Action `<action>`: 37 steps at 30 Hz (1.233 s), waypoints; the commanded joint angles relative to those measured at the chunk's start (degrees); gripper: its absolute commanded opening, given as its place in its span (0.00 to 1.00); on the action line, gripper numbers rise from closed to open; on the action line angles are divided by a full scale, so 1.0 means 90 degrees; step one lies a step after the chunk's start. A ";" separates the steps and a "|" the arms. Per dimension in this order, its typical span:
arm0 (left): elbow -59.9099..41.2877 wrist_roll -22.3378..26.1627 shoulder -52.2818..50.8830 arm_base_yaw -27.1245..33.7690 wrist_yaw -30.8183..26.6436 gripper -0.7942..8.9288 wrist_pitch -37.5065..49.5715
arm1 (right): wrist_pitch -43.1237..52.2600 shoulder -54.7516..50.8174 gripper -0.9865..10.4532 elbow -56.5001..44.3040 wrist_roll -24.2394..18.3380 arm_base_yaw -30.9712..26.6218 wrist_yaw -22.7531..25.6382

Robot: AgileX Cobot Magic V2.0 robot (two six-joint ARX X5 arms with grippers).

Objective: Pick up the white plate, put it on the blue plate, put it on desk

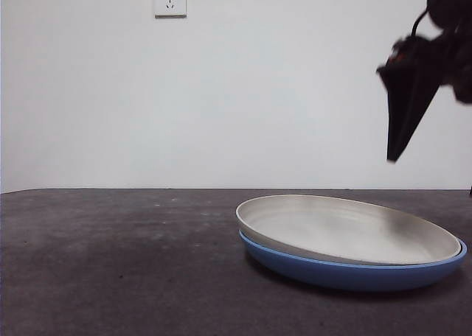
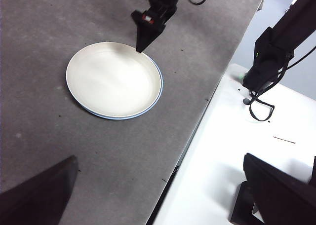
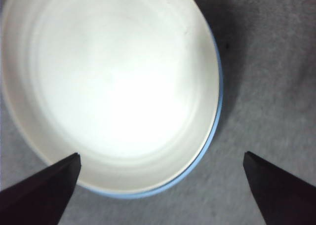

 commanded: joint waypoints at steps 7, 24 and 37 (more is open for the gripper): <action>0.0070 0.0053 0.0041 -0.0070 0.0015 0.73 0.0063 | 0.0661 0.0831 0.56 0.0097 -0.0231 -0.0034 -0.0058; 0.0070 0.0005 0.0041 -0.0070 0.0015 0.73 0.0056 | 0.1154 0.1251 0.50 0.0097 -0.0321 -0.0143 -0.0364; 0.0070 -0.0005 0.0041 -0.0070 0.0015 0.73 0.0053 | 0.1090 0.1552 0.44 0.0097 -0.0391 -0.0245 -0.0826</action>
